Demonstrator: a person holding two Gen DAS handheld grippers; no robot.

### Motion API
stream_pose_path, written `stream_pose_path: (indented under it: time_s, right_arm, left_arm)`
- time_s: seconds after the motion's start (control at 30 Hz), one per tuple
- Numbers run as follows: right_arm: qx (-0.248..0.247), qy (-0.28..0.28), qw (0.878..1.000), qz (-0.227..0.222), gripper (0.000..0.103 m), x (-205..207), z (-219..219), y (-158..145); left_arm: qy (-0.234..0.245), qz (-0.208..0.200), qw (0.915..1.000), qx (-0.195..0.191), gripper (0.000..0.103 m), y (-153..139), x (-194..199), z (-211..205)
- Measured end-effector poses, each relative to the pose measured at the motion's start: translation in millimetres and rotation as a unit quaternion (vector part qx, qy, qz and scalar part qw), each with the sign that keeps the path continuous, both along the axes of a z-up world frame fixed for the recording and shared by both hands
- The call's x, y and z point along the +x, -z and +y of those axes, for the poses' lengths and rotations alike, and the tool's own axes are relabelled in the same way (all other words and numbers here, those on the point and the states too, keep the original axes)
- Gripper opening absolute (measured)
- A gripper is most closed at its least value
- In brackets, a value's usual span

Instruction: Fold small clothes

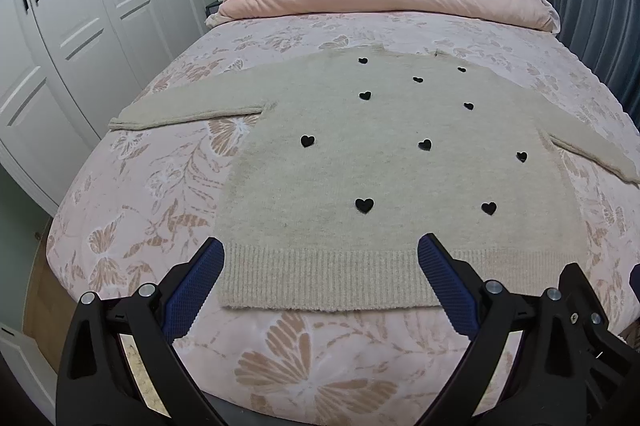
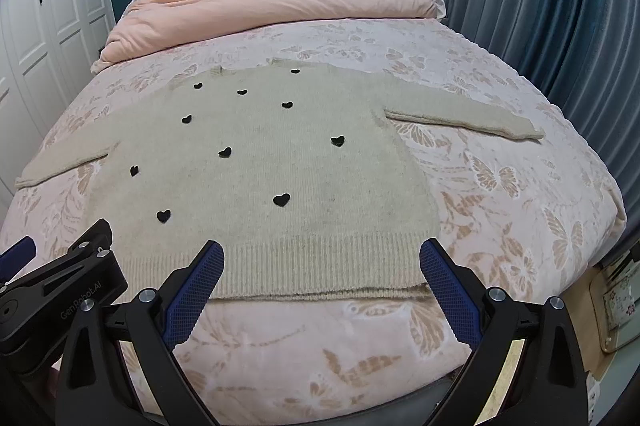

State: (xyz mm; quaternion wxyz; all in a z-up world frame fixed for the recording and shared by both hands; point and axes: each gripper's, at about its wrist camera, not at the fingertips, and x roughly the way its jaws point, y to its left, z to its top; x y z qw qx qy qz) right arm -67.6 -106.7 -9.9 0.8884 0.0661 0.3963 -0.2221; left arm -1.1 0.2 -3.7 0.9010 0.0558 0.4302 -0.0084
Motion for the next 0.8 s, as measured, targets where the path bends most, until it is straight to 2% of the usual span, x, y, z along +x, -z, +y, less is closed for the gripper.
stream_pose_path:
  time_s: [0.4,0.8]
  right_arm:
    - [0.003,0.001,1.0,0.001,0.098,-3.0,1.8,1.8]
    - [0.005,0.005,1.0,0.003,0.093,-3.9,2.9,4.0]
  left_arm:
    - [-0.004,0.003,1.0,-0.003,0.095,1.8,-1.4,2.2]
    - [-0.005,0.003,1.0,-0.004,0.095,2.7,-3.2,1.8]
